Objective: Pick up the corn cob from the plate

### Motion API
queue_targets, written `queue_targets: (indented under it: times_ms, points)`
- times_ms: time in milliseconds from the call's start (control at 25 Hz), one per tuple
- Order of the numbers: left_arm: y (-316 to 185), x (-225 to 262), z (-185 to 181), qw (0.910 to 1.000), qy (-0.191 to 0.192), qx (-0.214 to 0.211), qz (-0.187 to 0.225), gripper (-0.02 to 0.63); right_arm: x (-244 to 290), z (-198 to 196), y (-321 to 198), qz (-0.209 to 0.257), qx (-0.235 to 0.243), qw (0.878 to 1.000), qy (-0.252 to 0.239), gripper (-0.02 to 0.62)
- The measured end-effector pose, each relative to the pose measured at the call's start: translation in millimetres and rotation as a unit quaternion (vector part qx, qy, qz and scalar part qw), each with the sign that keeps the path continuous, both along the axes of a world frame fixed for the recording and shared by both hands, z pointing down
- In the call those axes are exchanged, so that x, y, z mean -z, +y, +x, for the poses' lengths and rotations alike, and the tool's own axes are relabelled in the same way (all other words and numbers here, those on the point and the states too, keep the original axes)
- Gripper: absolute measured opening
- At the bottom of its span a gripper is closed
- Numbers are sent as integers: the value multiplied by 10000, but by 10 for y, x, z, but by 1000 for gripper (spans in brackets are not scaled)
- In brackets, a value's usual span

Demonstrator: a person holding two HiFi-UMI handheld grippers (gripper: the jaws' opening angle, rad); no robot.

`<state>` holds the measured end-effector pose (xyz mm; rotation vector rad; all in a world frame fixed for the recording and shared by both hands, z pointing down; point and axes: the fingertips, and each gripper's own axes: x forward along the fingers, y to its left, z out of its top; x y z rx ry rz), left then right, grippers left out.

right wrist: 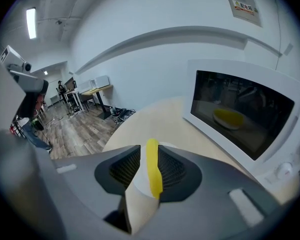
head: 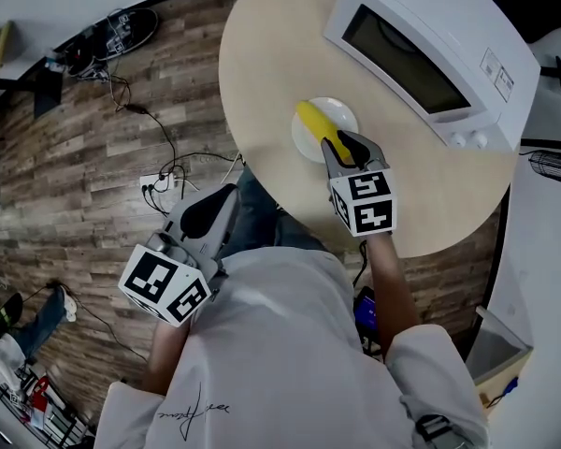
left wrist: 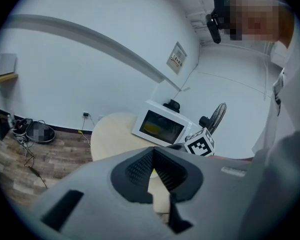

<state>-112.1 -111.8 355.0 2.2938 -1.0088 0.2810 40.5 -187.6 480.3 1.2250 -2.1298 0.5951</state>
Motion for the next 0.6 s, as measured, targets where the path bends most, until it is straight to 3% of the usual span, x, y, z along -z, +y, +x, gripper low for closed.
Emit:
queue_targets:
  times_ms: [600]
  points:
    - [-145,-58,-24,9999,-41,-3,-119,-8,-345,13,-126,-413,152,9988,224,149]
